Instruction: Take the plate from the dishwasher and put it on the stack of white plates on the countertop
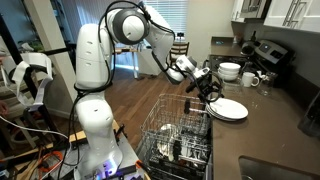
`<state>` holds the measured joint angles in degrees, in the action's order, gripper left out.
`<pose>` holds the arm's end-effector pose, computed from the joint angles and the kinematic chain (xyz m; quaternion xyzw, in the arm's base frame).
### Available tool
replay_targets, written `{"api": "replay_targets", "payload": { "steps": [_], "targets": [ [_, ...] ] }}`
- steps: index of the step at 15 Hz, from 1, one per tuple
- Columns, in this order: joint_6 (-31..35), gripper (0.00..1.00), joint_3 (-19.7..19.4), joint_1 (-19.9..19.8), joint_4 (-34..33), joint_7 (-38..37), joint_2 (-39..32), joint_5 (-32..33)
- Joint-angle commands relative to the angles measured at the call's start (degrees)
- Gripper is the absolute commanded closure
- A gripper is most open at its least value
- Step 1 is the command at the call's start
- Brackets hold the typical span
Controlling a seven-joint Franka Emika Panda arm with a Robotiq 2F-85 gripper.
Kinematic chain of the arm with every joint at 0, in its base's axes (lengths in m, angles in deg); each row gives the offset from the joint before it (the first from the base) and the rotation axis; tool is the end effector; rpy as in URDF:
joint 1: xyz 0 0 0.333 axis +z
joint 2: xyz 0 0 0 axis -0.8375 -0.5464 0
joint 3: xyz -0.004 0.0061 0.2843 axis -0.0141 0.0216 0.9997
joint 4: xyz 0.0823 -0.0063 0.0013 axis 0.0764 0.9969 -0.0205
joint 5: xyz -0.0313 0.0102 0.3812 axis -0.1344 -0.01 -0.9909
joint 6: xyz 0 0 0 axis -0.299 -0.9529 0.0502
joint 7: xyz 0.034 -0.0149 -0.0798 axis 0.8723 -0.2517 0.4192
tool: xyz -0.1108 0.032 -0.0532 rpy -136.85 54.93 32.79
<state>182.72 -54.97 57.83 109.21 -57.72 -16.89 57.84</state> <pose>0.5760 -0.0664 0.2785 0.8766 0.1402 0.0481 0.4579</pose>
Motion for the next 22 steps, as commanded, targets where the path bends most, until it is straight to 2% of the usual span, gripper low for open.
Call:
{"api": "replay_targets", "payload": {
  "steps": [1,10,22],
  "targets": [
    [-1.0,0.0,0.5,0.1,-0.1,0.0,0.6,0.5],
    [-1.1,0.0,1.1,0.3,0.4,0.1,2.2,0.5],
    [4.4,0.0,1.5,-0.6,0.5,1.1,2.4,-2.7]
  ]
}}
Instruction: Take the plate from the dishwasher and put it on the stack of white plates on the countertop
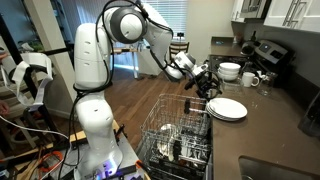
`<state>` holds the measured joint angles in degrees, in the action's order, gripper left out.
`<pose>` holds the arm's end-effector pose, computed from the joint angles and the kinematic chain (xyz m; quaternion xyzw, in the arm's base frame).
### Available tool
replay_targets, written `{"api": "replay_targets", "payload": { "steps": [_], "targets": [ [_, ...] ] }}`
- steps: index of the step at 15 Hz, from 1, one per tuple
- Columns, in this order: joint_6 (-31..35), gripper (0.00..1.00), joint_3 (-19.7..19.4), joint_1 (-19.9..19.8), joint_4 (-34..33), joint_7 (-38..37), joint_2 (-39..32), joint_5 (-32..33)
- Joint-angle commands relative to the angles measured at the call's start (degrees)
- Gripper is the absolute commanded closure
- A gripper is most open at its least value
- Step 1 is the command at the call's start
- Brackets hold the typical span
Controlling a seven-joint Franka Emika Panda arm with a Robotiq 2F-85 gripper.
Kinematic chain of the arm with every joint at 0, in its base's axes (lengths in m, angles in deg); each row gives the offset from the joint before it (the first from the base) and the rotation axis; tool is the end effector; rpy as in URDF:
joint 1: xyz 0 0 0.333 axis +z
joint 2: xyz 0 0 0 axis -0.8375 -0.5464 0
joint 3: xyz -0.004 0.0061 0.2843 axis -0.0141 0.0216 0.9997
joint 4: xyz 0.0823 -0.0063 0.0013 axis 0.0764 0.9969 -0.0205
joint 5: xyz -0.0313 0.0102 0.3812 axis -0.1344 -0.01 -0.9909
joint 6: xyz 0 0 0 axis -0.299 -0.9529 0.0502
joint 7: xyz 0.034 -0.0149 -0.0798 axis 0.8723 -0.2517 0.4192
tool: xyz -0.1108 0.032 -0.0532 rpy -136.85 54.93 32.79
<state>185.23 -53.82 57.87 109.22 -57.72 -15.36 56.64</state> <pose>0.5809 -0.0481 0.2928 0.8835 0.1454 0.0781 0.4383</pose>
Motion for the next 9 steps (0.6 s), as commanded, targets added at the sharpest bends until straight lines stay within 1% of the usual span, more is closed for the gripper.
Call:
{"api": "replay_targets", "payload": {
  "steps": [1,3,6,9],
  "targets": [
    [2.4,0.0,0.4,-0.6,0.5,1.1,0.9,-1.7],
    [3.4,0.0,0.4,-0.7,0.6,1.7,1.2,-2.6],
    [4.9,0.0,0.6,-0.8,1.0,3.0,2.3,-6.6],
    [4.2,0.0,0.9,0.0,2.0,3.4,4.4,-9.1]
  ]
}}
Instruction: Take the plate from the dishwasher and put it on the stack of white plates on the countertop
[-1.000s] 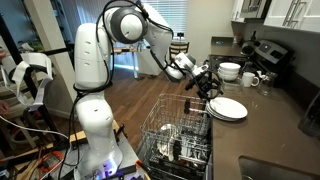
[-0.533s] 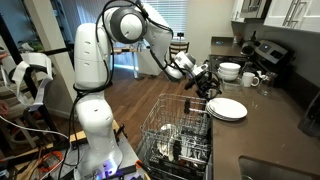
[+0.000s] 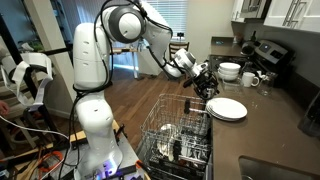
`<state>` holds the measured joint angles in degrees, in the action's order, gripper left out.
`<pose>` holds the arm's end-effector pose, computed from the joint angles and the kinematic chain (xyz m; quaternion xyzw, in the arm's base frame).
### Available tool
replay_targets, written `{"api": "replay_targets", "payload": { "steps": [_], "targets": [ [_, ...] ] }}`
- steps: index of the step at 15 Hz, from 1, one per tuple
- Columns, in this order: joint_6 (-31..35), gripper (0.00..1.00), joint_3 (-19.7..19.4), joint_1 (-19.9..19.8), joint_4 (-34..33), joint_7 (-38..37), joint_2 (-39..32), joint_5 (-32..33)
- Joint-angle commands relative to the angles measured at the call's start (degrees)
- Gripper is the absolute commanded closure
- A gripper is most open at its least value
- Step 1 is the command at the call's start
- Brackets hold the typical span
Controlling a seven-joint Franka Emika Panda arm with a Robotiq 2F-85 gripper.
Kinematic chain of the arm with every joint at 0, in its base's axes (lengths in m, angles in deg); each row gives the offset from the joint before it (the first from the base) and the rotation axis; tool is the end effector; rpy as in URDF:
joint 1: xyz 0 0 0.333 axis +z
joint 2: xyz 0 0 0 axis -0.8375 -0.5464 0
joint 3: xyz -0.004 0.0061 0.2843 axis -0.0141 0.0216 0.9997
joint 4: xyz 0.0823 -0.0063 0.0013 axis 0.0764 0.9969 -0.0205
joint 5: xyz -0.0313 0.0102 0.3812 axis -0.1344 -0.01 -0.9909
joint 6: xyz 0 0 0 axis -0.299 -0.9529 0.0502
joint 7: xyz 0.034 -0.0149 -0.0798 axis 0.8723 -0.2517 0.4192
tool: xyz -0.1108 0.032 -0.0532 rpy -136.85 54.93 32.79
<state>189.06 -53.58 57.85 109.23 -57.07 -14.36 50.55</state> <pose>0.5837 -0.0350 0.3007 0.9073 0.1271 0.0997 0.3882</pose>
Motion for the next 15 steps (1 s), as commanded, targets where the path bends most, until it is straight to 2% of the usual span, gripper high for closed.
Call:
{"api": "replay_targets", "payload": {
  "steps": [1,4,11,15],
  "targets": [
    [0.1,0.0,0.9,0.3,2.2,3.0,4.2,-3.7],
    [0.2,0.0,2.0,0.9,4.2,4.4,7.8,-5.5],
    [3.3,0.0,4.4,2.7,10.4,7.2,18.6,-14.2],
    [3.6,0.0,5.7,3.5,13.2,7.3,23.4,-16.5]
  ]
}}
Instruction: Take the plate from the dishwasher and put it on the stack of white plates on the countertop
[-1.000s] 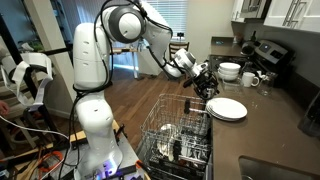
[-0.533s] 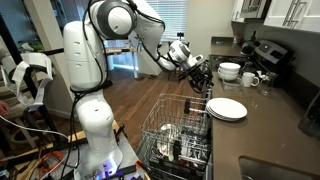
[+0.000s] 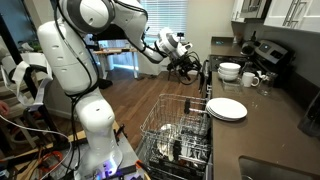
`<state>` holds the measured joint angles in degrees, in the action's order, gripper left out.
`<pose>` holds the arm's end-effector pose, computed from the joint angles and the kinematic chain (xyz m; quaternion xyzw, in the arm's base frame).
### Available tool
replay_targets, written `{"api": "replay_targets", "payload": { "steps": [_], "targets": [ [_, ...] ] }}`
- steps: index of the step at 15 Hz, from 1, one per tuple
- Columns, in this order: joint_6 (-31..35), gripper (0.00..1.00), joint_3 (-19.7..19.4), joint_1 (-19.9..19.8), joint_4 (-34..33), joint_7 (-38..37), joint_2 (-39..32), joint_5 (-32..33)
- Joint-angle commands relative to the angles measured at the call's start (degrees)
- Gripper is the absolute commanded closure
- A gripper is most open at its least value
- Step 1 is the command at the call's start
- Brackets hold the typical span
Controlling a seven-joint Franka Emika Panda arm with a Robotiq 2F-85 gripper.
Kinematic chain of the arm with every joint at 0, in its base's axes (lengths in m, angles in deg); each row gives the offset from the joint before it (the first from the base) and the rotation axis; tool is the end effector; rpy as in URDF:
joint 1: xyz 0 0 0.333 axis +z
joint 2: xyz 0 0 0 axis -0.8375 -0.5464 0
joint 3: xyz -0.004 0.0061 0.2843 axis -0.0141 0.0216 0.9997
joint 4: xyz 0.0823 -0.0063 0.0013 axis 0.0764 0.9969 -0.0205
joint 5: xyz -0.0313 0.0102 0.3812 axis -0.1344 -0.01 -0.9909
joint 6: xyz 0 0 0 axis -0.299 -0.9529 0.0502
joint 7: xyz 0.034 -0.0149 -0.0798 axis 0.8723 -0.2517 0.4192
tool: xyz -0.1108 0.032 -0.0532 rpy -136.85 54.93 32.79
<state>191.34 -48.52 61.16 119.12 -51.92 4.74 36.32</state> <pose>0.5291 0.0526 0.4034 0.9275 0.1357 0.1802 0.2981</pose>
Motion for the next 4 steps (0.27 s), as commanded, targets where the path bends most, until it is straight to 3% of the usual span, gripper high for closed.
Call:
{"api": "replay_targets", "payload": {
  "steps": [1,4],
  "targets": [
    [0.0,0.0,0.8,-0.4,0.7,0.2,1.2,-0.5],
    [0.0,0.0,1.3,-0.2,2.1,0.2,3.3,-0.8]
  ]
}}
